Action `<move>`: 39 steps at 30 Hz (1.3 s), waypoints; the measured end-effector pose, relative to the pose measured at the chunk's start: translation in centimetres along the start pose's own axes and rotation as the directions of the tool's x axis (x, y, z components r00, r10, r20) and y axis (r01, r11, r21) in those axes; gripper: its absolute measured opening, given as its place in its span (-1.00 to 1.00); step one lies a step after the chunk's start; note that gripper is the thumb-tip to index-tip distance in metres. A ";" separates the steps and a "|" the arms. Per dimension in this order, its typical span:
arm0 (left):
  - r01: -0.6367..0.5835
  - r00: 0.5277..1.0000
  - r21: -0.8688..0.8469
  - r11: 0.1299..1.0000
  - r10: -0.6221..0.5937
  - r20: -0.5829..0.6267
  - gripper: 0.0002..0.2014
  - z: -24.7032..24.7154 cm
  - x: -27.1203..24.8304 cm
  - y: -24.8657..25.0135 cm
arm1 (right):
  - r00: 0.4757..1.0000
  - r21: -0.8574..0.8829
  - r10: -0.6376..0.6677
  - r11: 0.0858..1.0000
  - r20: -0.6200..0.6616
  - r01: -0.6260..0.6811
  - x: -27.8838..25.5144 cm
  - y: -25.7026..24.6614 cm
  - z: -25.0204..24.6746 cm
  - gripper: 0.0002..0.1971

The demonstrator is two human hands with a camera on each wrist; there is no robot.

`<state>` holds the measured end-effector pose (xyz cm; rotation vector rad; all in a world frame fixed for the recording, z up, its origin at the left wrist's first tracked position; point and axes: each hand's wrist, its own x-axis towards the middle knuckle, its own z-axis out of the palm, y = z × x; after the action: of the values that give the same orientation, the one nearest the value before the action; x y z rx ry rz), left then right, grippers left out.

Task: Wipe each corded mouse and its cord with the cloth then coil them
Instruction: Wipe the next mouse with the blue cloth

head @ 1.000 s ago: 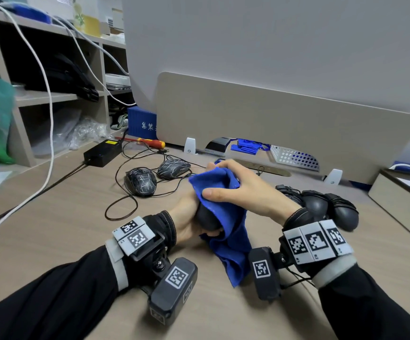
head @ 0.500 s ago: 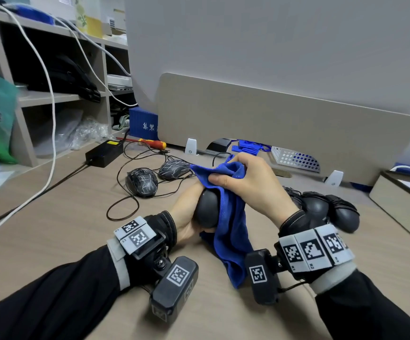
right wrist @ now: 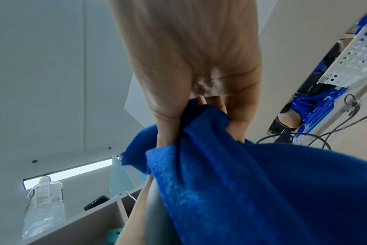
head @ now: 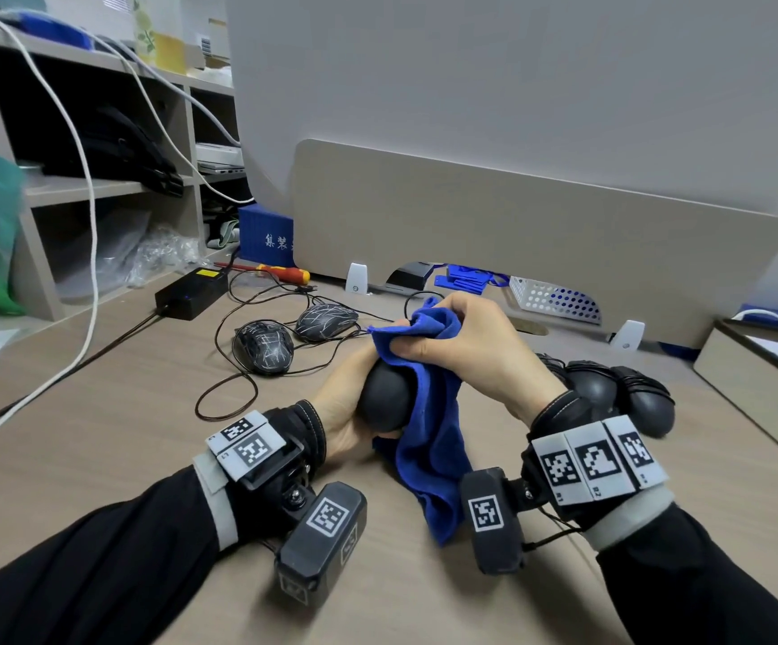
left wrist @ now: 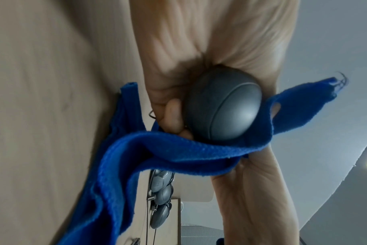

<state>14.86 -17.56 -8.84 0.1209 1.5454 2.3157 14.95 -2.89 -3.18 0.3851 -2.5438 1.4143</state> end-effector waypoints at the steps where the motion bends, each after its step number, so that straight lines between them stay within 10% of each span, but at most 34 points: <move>1: 0.003 1.000 -0.003 1.000 -0.003 0.002 -0.67 0.0 0.0 0.0 | 1.000 -0.011 -0.001 1.000 -0.004 0.001 0.0 0.0 0.0 -0.59; 9: 0.037 0.999 0.011 0.999 -0.037 -0.025 -0.63 0.0 0.1 -0.2 | 0.978 -0.076 0.055 0.996 0.203 -0.040 -0.3 0.0 -0.6 -0.81; 19: 0.015 1.000 -0.062 0.998 -0.015 0.002 -0.63 -0.2 0.5 -0.2 | 0.994 -0.202 -0.026 0.979 -0.110 0.003 0.0 0.0 0.2 -0.46; 26: 0.027 0.999 -0.341 0.940 -0.019 0.028 -0.68 -0.3 0.6 0.4 | 0.962 -0.110 0.115 0.990 0.246 -0.090 -0.3 0.6 2.0 -0.48; 39: 0.142 0.978 -0.466 0.873 -0.051 0.203 -0.71 -1.4 0.9 0.2 | 0.938 -0.159 0.023 0.987 0.346 0.035 -0.5 0.6 0.9 -0.31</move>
<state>13.62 -18.57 -9.34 0.1235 0.8348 2.4491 15.20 -3.31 -4.25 0.6660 -2.9073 1.2124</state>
